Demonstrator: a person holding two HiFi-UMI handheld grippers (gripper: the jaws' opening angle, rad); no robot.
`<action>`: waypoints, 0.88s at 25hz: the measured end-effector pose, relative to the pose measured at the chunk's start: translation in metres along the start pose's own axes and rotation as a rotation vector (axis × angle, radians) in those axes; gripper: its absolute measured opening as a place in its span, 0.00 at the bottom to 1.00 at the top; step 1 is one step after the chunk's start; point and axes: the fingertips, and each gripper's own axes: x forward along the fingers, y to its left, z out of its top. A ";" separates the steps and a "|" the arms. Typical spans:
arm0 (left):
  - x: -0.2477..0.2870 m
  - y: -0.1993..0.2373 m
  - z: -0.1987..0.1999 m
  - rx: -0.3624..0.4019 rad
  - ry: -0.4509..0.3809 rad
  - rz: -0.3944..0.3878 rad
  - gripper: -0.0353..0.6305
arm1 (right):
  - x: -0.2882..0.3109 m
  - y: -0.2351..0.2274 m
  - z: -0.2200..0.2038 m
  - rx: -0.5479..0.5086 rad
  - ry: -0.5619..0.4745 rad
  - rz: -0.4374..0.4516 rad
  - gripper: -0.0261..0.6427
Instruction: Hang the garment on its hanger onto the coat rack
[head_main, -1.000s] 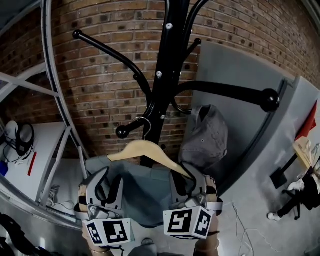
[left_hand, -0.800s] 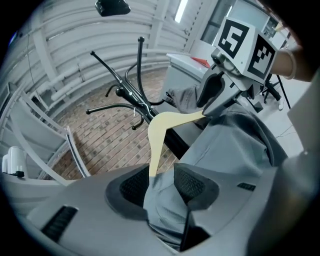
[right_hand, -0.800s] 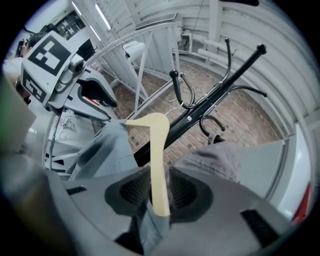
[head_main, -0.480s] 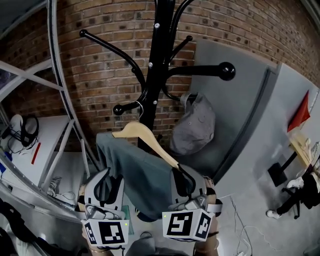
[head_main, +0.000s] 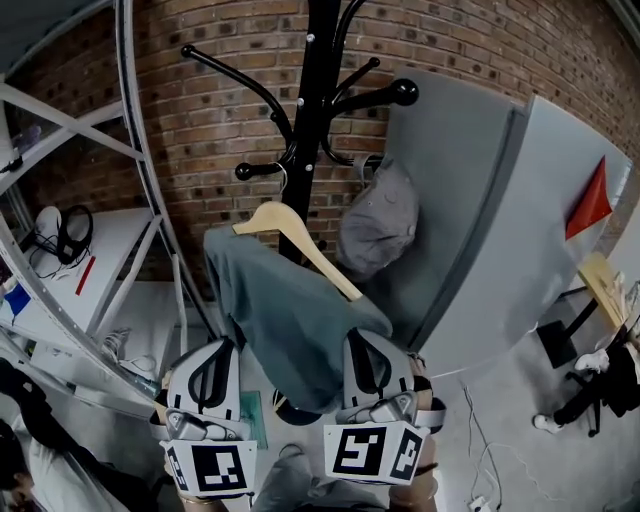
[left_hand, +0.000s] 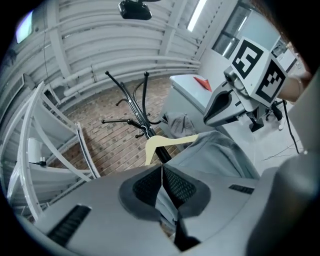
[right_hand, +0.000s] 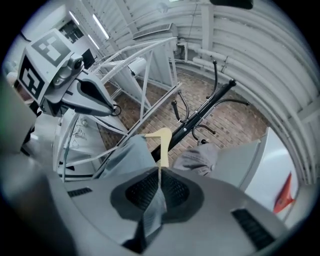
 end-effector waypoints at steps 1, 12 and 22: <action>-0.006 0.000 0.004 0.004 -0.008 0.001 0.07 | -0.005 0.003 0.000 -0.005 0.001 0.002 0.09; -0.045 -0.015 0.010 -0.035 -0.040 -0.009 0.06 | -0.044 0.010 -0.003 0.004 0.012 -0.003 0.09; -0.061 -0.016 0.009 -0.078 -0.003 -0.017 0.06 | -0.051 0.017 -0.011 -0.038 0.061 0.017 0.08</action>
